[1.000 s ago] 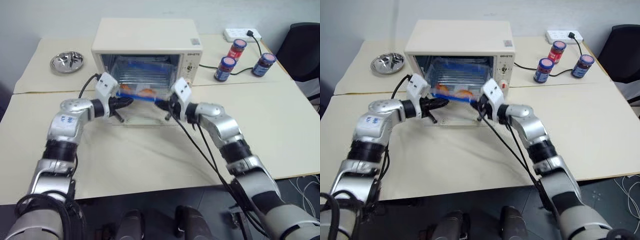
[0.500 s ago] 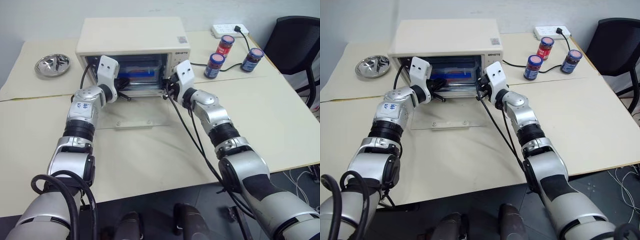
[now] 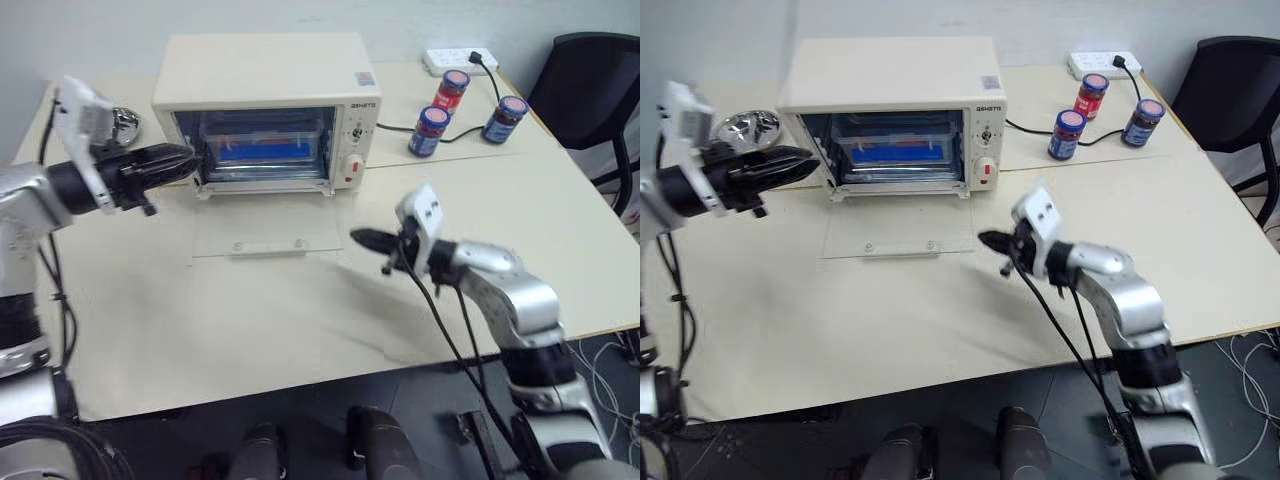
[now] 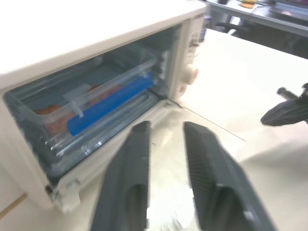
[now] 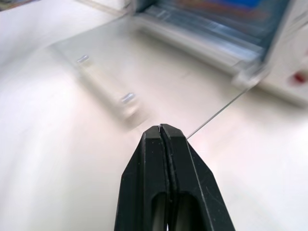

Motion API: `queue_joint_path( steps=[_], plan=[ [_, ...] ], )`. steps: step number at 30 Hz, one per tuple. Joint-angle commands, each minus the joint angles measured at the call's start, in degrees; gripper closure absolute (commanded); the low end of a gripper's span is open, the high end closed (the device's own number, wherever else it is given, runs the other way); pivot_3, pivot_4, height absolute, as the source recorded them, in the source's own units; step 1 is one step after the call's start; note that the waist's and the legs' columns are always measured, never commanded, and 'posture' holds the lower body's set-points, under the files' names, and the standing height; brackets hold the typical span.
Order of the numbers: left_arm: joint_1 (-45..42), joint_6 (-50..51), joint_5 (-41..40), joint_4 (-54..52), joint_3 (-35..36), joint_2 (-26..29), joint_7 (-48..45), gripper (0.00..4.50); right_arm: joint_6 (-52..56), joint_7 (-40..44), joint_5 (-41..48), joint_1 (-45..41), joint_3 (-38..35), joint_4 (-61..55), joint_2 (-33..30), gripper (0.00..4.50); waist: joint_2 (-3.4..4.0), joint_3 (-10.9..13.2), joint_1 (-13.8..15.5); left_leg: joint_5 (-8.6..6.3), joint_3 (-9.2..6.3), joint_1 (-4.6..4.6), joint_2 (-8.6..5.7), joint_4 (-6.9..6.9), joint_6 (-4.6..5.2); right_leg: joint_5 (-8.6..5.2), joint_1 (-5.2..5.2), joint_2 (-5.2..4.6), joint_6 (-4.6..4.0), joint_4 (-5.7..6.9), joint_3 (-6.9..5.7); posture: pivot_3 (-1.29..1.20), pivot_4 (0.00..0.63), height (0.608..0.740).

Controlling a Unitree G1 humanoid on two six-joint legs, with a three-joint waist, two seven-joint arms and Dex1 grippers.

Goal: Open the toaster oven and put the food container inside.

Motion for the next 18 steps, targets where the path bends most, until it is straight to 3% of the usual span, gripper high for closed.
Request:
queue_joint_path(
  steps=[1,8,18],
  plan=[
    [4.91,-0.52,-2.50,-5.44,5.15,6.12,-5.96,2.06,3.26,-0.44,3.38,3.71,-1.59,-6.87,-1.42,4.50,0.00,0.00,0.60,0.00,0.06,0.06,0.01,0.00,0.00,0.00,0.02,0.02,-0.01,0.00,0.04,0.00,0.150,0.740],
    [10.25,1.79,-6.46,-10.90,10.27,11.72,-8.50,0.01,-0.83,-8.25,-2.63,4.89,2.25,0.05,4.81,4.50,-0.01,0.00,1.73,-0.01,0.24,0.12,-0.02,-0.01,-0.01,-0.01,0.04,0.01,-0.02,-0.01,0.12,0.00,0.150,0.740],
    [13.19,-0.73,-5.53,-12.28,10.46,13.91,-8.63,0.01,-10.92,-11.61,-8.65,-2.34,3.36,17.04,12.76,4.50,0.01,0.00,1.21,-0.02,0.40,0.11,0.00,-0.07,-0.03,-0.02,0.00,0.08,-0.04,0.00,0.11,0.00,0.150,0.740]
  ],
)
